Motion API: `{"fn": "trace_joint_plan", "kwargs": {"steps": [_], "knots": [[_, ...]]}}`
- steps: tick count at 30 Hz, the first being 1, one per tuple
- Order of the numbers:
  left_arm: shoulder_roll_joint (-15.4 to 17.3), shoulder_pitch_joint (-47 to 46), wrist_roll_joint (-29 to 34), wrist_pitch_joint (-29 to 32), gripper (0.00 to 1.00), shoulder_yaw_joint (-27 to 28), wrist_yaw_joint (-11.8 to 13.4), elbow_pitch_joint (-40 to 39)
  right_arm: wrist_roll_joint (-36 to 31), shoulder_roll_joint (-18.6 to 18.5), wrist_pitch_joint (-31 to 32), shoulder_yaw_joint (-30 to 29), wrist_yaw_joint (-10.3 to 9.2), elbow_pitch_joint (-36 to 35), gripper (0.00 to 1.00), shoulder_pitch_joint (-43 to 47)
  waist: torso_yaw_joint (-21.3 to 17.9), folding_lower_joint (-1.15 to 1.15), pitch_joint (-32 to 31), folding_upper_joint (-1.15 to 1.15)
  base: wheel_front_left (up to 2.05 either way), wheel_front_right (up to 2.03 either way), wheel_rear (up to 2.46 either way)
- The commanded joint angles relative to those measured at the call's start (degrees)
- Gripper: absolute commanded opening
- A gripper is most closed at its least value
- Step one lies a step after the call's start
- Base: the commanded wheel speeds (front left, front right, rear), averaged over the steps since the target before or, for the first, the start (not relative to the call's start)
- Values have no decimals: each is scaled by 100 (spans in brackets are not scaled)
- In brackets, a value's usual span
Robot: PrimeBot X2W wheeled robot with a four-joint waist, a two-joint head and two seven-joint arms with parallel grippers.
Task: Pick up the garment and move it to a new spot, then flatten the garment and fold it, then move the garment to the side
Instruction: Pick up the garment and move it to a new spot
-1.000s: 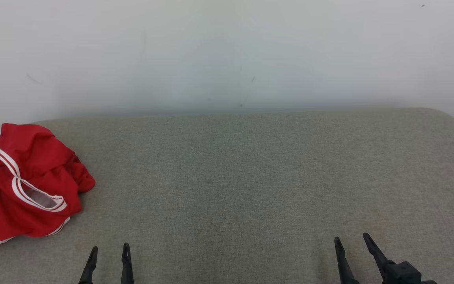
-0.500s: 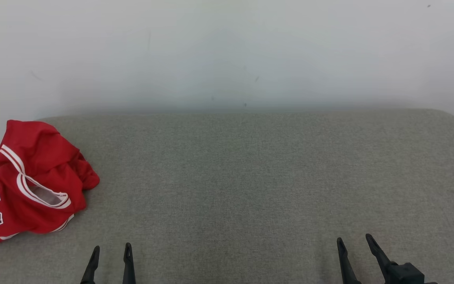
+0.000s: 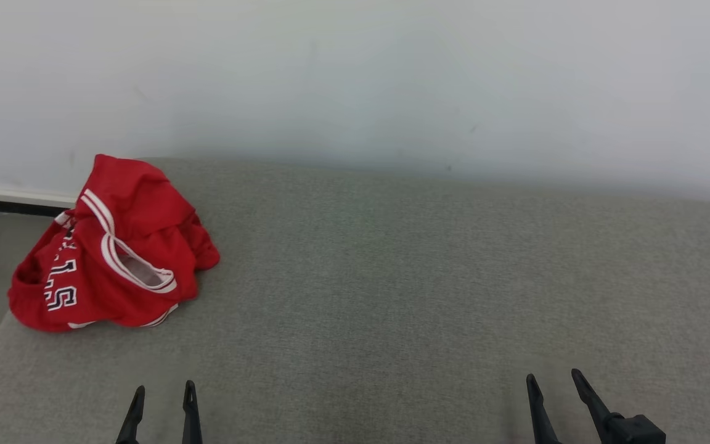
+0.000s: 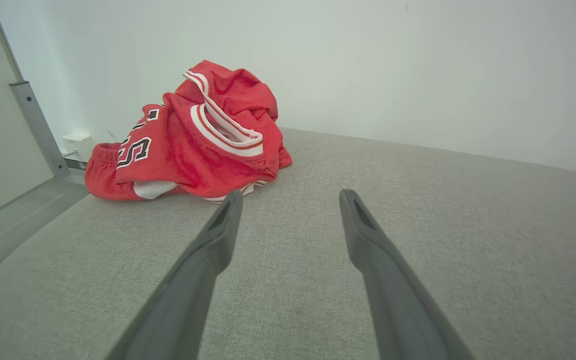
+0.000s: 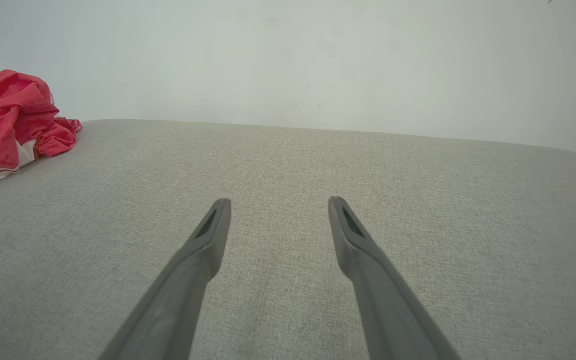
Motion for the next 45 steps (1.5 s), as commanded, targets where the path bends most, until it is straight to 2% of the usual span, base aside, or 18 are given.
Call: {"fn": "trace_joint_plan", "kwargs": {"steps": [1, 11, 19, 33, 45], "knots": [[24, 80, 53, -19, 100, 18, -23, -2, 31, -8, -6, 16, -12, -14, 100, 58, 380, 0, -14, 0, 0, 0, 0], [22, 214, 110, -19, 100, 176, -14, -67, 123, -9, -6, 76, -12, -15, 100, 80, 1303, 0, -52, 0, 0, 0, 0], [25, 247, 125, -19, 100, 275, -46, -94, 164, -9, -6, 163, -12, -14, 100, 89, 1877, 0, -54, 0, 0, 0, 0], [17, 438, -31, -19, 100, 551, 50, -307, 94, -10, -6, 413, -12, 142, 100, -254, 1977, 0, 67, 0, 0, 0, 0], [22, 271, 69, -19, 100, 510, -79, -130, 185, -9, -6, 350, -12, 112, 100, -115, 1949, 0, 40, 0, 0, 0, 0]]}}
